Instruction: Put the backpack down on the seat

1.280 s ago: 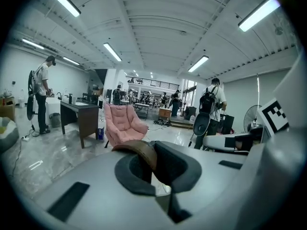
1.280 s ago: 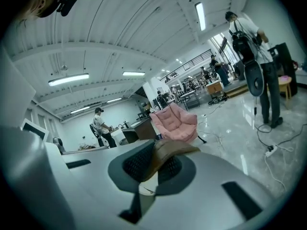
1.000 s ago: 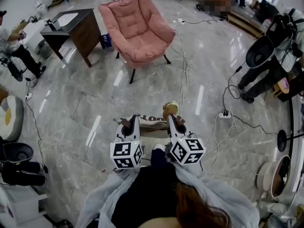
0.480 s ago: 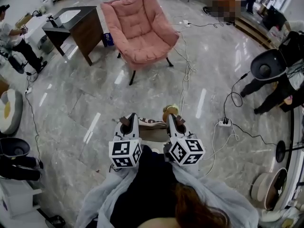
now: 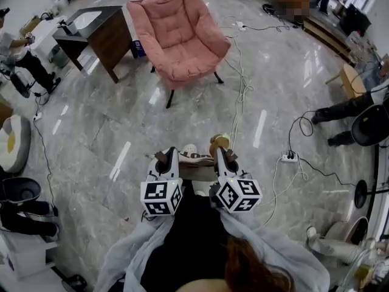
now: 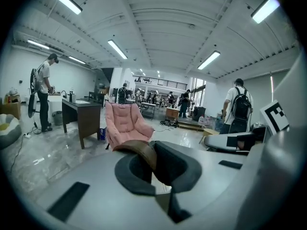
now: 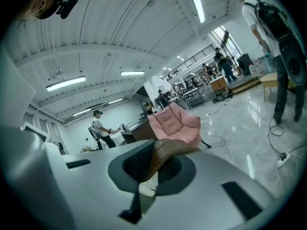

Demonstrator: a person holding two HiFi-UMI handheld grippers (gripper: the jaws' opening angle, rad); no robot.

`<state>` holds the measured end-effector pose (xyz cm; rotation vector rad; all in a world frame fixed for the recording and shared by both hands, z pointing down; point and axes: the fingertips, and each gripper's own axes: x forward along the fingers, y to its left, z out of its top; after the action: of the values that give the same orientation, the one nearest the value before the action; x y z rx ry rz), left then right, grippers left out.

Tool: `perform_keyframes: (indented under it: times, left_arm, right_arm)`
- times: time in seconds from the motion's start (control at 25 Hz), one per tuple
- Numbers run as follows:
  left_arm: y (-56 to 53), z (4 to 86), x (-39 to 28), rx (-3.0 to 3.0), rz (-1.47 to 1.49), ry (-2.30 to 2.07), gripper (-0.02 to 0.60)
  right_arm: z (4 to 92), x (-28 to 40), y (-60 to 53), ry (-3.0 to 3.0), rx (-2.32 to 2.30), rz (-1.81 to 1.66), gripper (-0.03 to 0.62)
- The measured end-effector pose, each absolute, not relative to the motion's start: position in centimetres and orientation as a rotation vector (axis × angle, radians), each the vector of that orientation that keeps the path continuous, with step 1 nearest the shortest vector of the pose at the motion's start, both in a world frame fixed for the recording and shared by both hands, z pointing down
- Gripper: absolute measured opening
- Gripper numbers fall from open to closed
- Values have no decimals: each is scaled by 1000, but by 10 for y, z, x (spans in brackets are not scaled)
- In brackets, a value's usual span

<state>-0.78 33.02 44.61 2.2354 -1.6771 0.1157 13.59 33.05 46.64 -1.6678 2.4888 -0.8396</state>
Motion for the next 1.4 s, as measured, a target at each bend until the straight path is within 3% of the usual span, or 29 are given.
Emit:
perform_keyframes:
  times: [1.4]
  left_arm:
    - [22,447,-75,2310,130,-1569,12]
  right_arm:
    - [469,68,33,2429,-1780,-795,9]
